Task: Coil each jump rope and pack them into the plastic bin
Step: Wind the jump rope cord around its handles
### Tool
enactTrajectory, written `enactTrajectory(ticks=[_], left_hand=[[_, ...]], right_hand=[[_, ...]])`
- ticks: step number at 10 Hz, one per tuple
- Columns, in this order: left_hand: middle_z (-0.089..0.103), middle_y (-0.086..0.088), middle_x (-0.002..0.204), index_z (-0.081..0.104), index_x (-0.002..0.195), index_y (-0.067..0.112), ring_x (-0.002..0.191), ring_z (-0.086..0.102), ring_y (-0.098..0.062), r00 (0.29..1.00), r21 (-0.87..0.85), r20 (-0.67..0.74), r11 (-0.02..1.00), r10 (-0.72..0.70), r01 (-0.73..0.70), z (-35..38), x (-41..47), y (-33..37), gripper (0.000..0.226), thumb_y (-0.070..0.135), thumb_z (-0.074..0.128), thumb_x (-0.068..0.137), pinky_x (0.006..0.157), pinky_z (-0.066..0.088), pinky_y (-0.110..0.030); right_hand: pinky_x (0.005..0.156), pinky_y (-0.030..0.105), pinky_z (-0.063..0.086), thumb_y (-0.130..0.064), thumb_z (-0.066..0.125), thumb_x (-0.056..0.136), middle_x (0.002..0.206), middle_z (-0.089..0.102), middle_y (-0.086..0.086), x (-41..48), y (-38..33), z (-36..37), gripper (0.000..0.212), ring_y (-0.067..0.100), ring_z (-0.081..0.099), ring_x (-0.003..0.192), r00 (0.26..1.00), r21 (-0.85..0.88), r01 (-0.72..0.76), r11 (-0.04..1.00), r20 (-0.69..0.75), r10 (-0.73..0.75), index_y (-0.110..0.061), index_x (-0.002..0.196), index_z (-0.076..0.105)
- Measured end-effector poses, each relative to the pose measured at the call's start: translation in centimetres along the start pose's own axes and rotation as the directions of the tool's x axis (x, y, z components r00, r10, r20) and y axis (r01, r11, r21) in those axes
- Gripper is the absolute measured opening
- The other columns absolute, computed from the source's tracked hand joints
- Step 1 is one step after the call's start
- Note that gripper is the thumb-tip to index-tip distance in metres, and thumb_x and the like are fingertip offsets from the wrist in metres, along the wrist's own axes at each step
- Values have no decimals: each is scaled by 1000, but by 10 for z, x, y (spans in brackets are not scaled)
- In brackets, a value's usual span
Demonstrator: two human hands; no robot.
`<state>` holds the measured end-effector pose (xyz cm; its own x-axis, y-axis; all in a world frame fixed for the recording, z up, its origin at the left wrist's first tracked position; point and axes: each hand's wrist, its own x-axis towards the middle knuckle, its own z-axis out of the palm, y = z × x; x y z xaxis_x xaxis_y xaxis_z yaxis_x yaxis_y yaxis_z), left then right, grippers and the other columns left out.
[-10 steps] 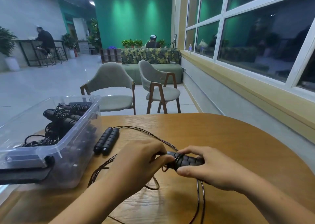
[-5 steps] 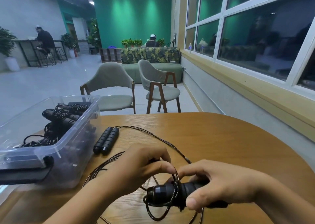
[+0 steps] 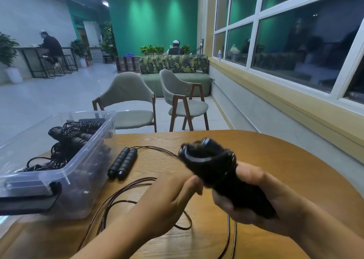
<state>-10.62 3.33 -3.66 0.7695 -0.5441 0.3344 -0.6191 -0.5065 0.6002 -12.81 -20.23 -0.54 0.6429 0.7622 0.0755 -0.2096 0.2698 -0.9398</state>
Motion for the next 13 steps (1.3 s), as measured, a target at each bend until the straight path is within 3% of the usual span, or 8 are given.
enactTrajectory(ticks=[1, 3, 5, 6, 7, 10, 11, 13], left_hand=[[59, 25, 79, 54, 85, 37, 78, 57, -2, 1000, -10, 8, 1000, 6, -6, 1, 3, 4, 29, 47, 41, 109, 66, 37, -13], [58, 18, 78, 54, 94, 31, 77, 54, -4, 998, 84, 23, 995, -51, 49, 8, 5, 2, 20, 43, 48, 107, 63, 37, -15], [56, 14, 74, 54, 100, 33, 73, 54, -7, 995, 164, 68, 984, -75, 63, 8, 1, -1, 15, 46, 49, 107, 60, 38, -21], [59, 8, 73, 52, 101, 34, 71, 56, -14, 993, 193, 86, 979, -76, 59, 8, -1, -4, 17, 49, 47, 107, 65, 48, -35], [63, 9, 79, 55, 101, 32, 74, 58, -13, 994, 222, 92, 974, -62, 40, 4, 0, -3, 21, 50, 46, 107, 67, 49, -36], [61, 18, 73, 58, 92, 35, 74, 59, -7, 1000, 237, -23, 971, 12, -6, -5, 0, -1, 18, 50, 55, 103, 59, 40, -22], [58, 29, 72, 57, 89, 45, 75, 59, -1, 999, 201, -46, 980, 15, -6, -7, 1, 0, 13, 46, 62, 102, 60, 37, -15], [68, 19, 75, 71, 90, 33, 75, 63, -3, 1000, 133, 2, 991, 2, -2, -14, 3, 0, 15, 48, 74, 92, 59, 43, -18]], right_hand=[[52, 29, 22, -57, 80, 90, 87, 59, 11, -4, -1, -4, 57, 10, 46, 55, 988, 46, 84, 995, -134, -78, -15, 127, 68], [54, 33, 22, -58, 83, 81, 87, 59, 15, -2, -3, -11, 63, 17, 41, 55, 857, -173, 129, 976, -475, -197, -25, 132, 66], [49, 25, 40, -57, 81, 81, 81, 72, 13, 2, -8, -13, 60, 15, 52, 56, 669, -472, -84, 878, -680, -301, -38, 133, 58], [54, 27, 48, -66, 78, 74, 82, 77, 7, 0, -9, -19, 60, 10, 66, 62, 598, -572, -206, 794, -716, -361, -47, 128, 60], [65, 37, 61, -69, 80, 76, 86, 78, 1, -3, -8, -27, 56, 16, 76, 79, 585, -636, -316, 704, -715, -384, -55, 126, 59], [73, 29, 58, -75, 79, 76, 93, 72, -17, 2, 2, -29, 56, 5, 69, 82, 676, -707, -596, 382, -698, -238, -60, 126, 58], [71, 21, 52, -74, 78, 78, 96, 68, -22, 5, 4, -24, 57, 2, 67, 85, 711, -711, -619, 333, -688, -146, -59, 129, 57], [87, 29, 59, -78, 78, 74, 107, 69, -17, 9, 11, -17, 59, 6, 67, 95, 789, -750, -611, 252, -603, 120, -58, 127, 61]])
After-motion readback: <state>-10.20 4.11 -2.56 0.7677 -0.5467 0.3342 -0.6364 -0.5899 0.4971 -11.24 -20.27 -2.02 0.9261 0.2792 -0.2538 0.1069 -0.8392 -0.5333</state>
